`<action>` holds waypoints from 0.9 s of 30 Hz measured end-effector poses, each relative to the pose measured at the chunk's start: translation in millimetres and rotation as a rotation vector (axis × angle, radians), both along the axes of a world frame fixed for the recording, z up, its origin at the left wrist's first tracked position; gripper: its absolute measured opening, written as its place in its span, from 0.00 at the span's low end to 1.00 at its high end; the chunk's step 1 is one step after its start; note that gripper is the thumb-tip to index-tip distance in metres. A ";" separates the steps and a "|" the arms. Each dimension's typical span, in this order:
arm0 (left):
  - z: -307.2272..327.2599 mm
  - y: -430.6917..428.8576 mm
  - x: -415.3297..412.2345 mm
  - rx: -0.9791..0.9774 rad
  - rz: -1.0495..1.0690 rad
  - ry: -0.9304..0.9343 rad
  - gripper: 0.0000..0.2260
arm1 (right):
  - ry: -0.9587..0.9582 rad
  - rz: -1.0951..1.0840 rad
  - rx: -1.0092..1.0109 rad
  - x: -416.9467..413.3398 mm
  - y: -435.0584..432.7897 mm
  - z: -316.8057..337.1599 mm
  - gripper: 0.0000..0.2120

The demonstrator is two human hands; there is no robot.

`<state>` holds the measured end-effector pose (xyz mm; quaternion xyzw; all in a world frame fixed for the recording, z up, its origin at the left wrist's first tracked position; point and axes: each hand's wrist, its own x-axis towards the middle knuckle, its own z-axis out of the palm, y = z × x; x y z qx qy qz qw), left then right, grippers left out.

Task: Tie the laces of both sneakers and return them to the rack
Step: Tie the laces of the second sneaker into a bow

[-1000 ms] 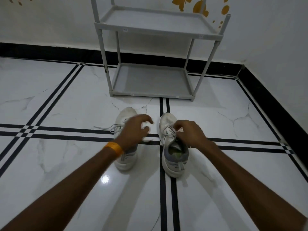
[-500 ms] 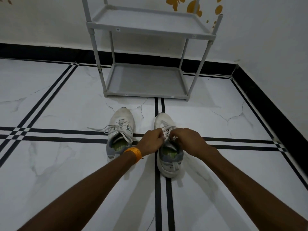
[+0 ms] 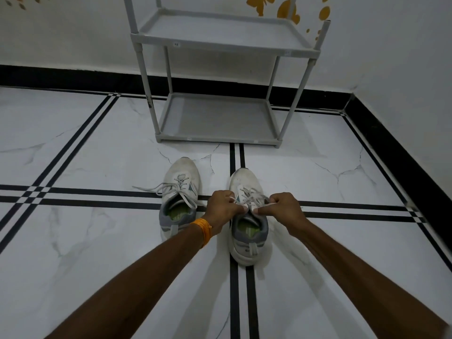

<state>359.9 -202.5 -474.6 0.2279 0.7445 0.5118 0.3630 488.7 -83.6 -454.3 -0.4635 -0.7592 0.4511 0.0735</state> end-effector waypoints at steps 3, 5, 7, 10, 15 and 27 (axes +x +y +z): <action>-4.8 -0.2 3.3 -0.036 0.064 0.133 0.13 | -0.064 -0.032 0.140 -7.8 -13.9 -9.7 0.14; -5.1 -0.6 5.0 -0.050 0.083 0.169 0.11 | -0.052 -0.056 0.162 -8.9 -18.2 -15.2 0.10; -2.1 -1.8 6.5 -0.055 0.088 0.194 0.14 | -0.038 -0.068 0.158 -8.2 -19.2 -19.3 0.08; -1.3 -3.8 7.5 -0.065 0.084 0.251 0.12 | -0.015 -0.085 0.144 -6.5 -22.7 -20.5 0.09; 0.9 -7.5 8.4 -0.073 0.067 0.337 0.12 | -0.008 -0.085 0.145 -6.8 -24.6 -18.5 0.12; 93.4 -15.6 -31.0 -0.143 -0.239 1.110 0.18 | -0.014 0.262 0.321 -12.6 3.7 63.5 0.18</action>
